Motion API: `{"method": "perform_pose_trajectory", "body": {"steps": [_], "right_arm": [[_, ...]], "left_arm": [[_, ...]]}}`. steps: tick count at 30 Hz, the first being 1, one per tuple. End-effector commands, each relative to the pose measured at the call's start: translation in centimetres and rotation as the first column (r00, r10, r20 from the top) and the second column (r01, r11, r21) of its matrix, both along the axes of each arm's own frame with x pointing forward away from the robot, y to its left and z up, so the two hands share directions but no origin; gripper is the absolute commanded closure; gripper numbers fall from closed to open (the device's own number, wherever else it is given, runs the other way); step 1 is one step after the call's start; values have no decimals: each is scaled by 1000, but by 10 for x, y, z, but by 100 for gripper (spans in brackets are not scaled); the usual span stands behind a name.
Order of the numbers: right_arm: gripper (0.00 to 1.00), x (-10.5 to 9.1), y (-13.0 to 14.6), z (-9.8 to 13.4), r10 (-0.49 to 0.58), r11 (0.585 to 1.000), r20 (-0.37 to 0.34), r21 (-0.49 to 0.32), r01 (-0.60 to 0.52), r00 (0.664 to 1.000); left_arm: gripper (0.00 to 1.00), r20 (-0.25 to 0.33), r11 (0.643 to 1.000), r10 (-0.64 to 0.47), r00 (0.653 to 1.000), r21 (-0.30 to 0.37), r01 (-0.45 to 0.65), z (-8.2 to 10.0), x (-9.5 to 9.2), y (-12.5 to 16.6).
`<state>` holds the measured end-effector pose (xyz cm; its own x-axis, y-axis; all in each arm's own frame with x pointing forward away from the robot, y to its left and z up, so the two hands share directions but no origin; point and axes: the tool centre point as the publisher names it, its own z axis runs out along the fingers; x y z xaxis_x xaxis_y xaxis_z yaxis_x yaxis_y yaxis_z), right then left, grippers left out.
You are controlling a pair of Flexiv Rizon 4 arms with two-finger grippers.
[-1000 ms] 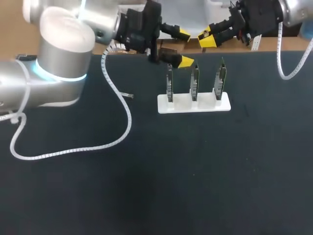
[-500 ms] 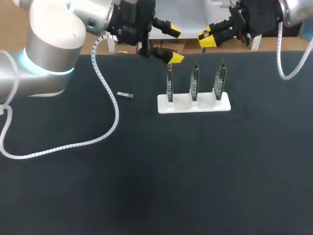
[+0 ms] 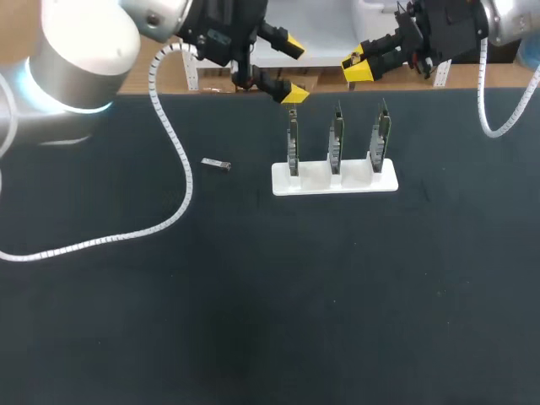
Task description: Pick up the optical module with the left hand, and insert it into the network port with the right hand.
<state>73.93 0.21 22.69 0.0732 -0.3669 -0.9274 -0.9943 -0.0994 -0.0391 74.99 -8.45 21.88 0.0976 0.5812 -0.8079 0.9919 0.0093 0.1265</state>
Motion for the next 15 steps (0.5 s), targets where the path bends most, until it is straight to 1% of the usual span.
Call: {"method": "perform_pose_trajectory", "body": {"steps": [1, 4, 7, 8, 9, 15], "right_arm": [[100, 1, 0, 0, 2, 1000, 0, 1, -2, 1000], [100, -4, 4, -5, 8, 999, -14, -47, -9, 1000], [100, -11, 7, -12, 13, 999, -19, -51, -14, 1000], [100, -14, 7, -14, 11, 1000, -10, -24, -11, 1000], [100, -17, 7, -18, 16, 1000, -6, -13, -16, 1000], [100, -23, 11, -30, 1, 1000, -17, -2, -1, 1000]], "left_arm": [[0, -4, 1000, -6, 1000, 7, 6, 0, 4, -2], [0, -4, 1000, -6, 1000, 7, 6, 0, 4, -2], [0, -4, 1000, -6, 1000, 7, 6, 0, 4, -2], [0, -4, 1000, -6, 1000, 7, 6, 0, 4, -2], [0, -4, 1000, -6, 1000, 7, 6, 0, 4, -2], [0, -4, 1000, -6, 1000, 7, 6, 0, 4, -2]]}}
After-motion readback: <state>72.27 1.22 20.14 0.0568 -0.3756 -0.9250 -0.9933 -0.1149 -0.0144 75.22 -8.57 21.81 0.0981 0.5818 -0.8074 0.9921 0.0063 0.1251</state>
